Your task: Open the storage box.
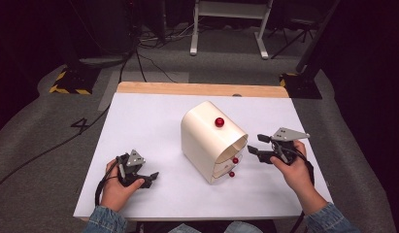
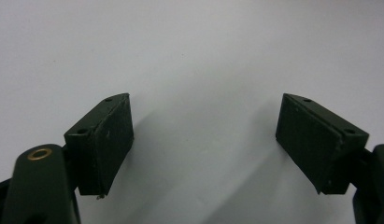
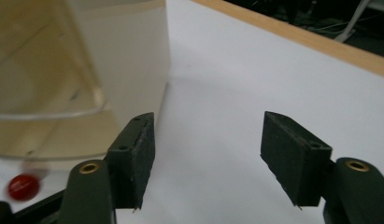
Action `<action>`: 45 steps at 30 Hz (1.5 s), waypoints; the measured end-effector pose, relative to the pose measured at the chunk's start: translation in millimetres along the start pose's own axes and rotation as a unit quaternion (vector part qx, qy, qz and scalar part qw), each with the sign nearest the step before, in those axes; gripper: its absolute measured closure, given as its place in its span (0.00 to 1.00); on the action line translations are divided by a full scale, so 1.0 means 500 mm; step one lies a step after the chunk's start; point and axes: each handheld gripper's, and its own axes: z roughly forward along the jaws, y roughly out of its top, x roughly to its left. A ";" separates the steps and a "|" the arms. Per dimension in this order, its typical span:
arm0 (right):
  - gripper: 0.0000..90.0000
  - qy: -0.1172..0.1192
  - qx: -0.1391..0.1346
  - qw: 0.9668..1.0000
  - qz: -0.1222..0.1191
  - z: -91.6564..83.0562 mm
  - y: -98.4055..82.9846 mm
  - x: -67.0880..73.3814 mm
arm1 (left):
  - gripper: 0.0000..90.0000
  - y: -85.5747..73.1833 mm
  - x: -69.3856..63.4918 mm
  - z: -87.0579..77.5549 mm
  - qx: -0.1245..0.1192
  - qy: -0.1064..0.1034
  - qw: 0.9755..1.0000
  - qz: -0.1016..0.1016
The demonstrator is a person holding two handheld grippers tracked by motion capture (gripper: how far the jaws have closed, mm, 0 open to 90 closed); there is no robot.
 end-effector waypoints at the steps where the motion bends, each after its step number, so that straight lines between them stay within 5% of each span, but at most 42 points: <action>1: 0.39 0.009 -0.004 1.000 0.005 -0.024 -0.011 0.011 | 0.21 0.000 0.000 0.000 0.000 0.000 1.000 0.000; 13: 0.37 0.036 -0.008 0.999 0.002 -0.078 -0.064 0.099 | 0.21 0.000 0.000 0.000 0.000 0.000 1.000 -0.001; 19: 0.45 0.019 -0.011 1.000 -0.011 -0.059 -0.084 0.167 | 0.21 0.001 0.001 0.000 0.001 0.000 1.000 0.003; 26: 0.60 0.021 -0.015 0.999 -0.019 -0.018 -0.091 0.210 | 0.21 0.001 0.002 0.000 0.001 -0.001 1.000 0.003; 37: 0.82 0.003 -0.016 1.000 -0.002 0.021 -0.096 0.223 | 0.21 -0.001 -0.001 0.000 -0.001 0.002 1.000 0.001; 45: 0.82 -0.001 -0.010 1.000 0.001 0.010 -0.098 0.227 | 0.21 0.000 0.000 0.000 -0.001 0.002 1.000 0.004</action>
